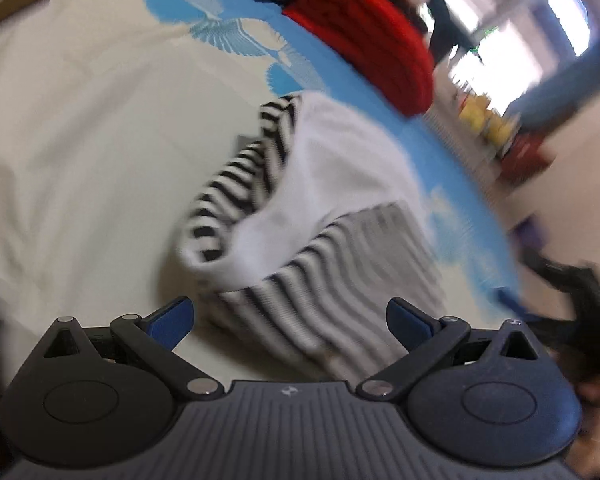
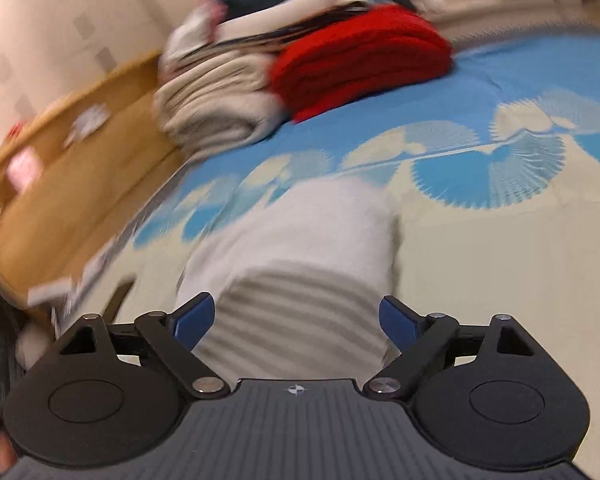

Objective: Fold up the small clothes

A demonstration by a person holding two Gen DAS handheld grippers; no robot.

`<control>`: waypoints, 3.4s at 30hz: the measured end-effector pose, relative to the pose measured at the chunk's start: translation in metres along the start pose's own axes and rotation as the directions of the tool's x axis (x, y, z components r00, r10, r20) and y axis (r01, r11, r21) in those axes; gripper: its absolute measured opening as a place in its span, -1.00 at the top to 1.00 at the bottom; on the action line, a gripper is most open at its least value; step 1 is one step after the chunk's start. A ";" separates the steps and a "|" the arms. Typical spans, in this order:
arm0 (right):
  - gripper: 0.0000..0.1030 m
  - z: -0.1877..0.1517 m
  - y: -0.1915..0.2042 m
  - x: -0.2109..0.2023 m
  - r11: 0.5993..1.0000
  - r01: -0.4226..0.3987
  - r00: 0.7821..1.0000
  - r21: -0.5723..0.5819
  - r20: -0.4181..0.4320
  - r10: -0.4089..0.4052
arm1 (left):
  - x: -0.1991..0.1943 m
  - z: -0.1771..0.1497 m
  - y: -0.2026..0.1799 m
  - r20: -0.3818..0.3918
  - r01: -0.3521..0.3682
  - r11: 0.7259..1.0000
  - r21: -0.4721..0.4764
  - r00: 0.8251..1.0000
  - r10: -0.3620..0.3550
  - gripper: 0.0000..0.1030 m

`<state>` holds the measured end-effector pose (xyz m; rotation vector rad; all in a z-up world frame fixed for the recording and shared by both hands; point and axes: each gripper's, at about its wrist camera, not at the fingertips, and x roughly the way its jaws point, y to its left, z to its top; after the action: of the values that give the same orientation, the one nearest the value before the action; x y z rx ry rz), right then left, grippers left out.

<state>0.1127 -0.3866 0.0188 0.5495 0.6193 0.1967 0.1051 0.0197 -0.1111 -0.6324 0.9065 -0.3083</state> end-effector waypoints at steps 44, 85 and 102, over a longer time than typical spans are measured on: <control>0.64 0.057 -0.181 0.171 0.916 -0.046 0.995 0.398 0.095 0.009 | 0.375 0.359 -0.122 -0.033 -0.096 0.939 0.331 0.993 0.113 -0.13; 0.18 0.181 -0.149 0.261 0.831 0.515 0.849 0.210 0.011 -0.529 | 0.359 0.375 -0.101 0.128 -0.281 0.846 0.454 0.960 0.250 -0.90; -0.91 -0.002 0.059 0.033 0.886 0.462 0.878 -0.032 0.156 -0.452 | 0.076 0.142 -0.100 0.270 -0.358 0.756 0.547 0.931 0.245 -0.99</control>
<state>0.1371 -0.3257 0.0333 0.3336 0.5820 -0.2691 0.2662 -0.0424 -0.0321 0.0750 0.6673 -0.2155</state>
